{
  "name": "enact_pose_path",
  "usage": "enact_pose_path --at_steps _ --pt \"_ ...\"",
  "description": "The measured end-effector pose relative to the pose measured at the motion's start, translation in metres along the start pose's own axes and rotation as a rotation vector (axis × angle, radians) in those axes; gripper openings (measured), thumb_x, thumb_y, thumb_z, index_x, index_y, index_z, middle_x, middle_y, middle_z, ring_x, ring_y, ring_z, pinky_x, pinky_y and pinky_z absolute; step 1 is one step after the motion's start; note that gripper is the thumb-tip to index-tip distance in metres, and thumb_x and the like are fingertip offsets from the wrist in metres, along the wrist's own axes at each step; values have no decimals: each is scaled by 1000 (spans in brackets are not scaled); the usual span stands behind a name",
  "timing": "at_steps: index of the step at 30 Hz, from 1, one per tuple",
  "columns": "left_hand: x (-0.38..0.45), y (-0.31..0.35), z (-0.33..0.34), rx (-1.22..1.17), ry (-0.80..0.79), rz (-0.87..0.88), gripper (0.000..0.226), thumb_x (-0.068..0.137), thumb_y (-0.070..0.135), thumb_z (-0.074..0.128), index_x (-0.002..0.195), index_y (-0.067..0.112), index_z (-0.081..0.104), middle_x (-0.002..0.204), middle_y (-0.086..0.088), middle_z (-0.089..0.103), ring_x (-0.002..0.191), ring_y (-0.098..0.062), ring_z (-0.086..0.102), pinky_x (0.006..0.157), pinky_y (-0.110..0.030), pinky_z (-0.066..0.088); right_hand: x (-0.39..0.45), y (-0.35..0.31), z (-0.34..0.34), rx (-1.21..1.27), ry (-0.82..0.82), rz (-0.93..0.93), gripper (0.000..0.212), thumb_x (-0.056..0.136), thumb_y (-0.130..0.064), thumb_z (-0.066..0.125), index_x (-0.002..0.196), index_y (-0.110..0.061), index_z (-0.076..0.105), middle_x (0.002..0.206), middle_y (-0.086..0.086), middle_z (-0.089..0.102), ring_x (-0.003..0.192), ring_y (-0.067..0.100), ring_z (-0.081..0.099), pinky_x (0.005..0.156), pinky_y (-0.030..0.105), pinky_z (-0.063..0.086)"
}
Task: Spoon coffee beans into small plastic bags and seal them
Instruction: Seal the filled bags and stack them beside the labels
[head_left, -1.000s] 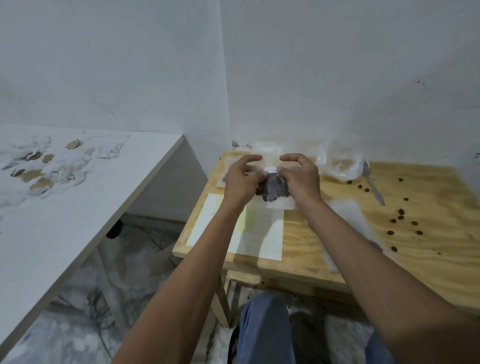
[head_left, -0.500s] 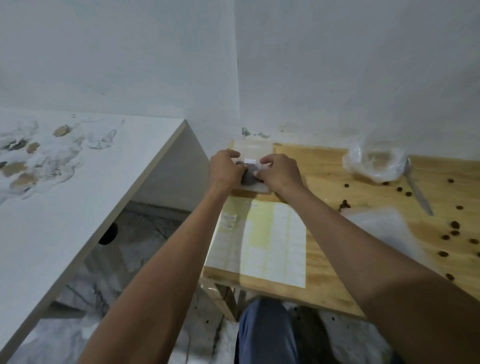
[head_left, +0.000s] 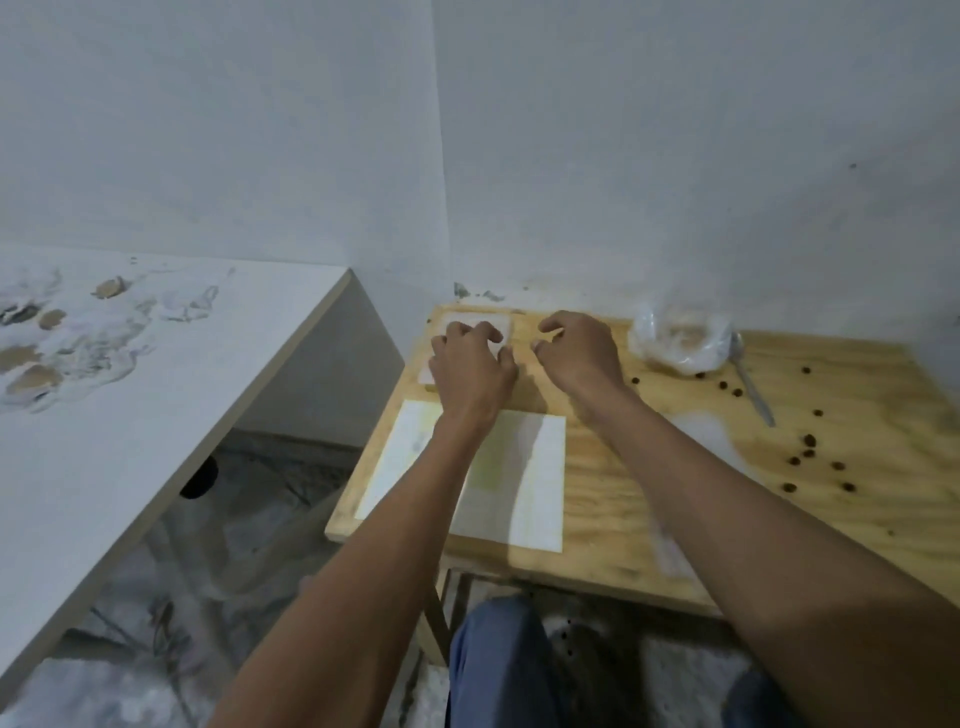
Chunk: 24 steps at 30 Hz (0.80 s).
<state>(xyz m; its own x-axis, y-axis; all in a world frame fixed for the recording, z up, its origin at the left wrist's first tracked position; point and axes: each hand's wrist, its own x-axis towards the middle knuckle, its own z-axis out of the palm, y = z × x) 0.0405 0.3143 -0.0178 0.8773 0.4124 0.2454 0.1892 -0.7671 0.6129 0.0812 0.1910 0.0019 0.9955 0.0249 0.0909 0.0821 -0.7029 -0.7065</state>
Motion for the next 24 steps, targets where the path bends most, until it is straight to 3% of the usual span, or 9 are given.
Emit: enact_pose_path --at_steps 2,4,7,9,11,15,17,20,24 --pt "-24 26 6 -76 -80 25 25 92 36 64 107 18 71 115 -9 69 107 -28 64 87 -38 51 -13 10 -36 -27 33 19 15 89 -28 70 104 -23 73 107 3 73 96 24 69 86 37 58" --pt "-53 51 12 -128 -176 32 26 90 41 65 100 17 66 100 -5 72 94 -26 67 72 -34 50 -29 25 -73 -72 60 44 4 89 -21 68 88 -23 71 97 1 73 88 24 70 79 36 58" --pt "-98 77 21 -145 -273 39 35 87 50 68 94 17 60 92 -1 67 86 -25 64 69 -33 50 -52 58 -116 -231 84 102 14 86 -15 61 73 -17 66 94 10 73 92 31 70 69 28 47" --pt "-121 87 26 -140 -307 33 46 83 57 72 98 16 59 95 -2 65 86 -24 63 73 -36 53 -71 77 -135 -283 39 189 8 84 -19 66 81 -12 66 102 14 72 80 29 70 61 28 50" --pt "-137 92 30 -148 -308 25 54 78 61 76 101 16 57 97 -3 63 87 -23 62 71 -37 52 -90 87 -145 -334 -70 250 22 83 -28 74 93 -10 67 94 11 70 72 24 67 61 32 57" --pt "-160 98 34 -142 -264 40 49 77 50 81 95 15 52 100 -6 62 90 -25 60 60 -32 39 -121 100 -141 -396 -137 259 24 83 -31 77 91 -9 70 90 7 69 71 22 63 54 27 44" --pt "-168 101 35 -121 -217 46 44 79 48 80 95 16 53 103 -7 62 94 -27 59 66 -34 43 -130 103 -136 -373 -86 266 21 84 -29 76 92 -10 71 92 8 71 76 24 65 56 27 46" --pt "-173 102 36 -70 -155 54 41 80 50 76 98 18 58 107 -4 62 101 -27 58 80 -42 53 -135 103 -136 -279 -24 253 19 84 -21 78 101 -12 74 103 7 73 94 26 68 73 30 56" --pt "-171 106 36 -90 -106 69 35 81 45 78 97 18 62 107 -3 62 101 -25 57 84 -40 52 -135 98 -141 -206 19 218 13 85 -11 76 98 -13 76 105 4 73 99 25 68 82 33 57"
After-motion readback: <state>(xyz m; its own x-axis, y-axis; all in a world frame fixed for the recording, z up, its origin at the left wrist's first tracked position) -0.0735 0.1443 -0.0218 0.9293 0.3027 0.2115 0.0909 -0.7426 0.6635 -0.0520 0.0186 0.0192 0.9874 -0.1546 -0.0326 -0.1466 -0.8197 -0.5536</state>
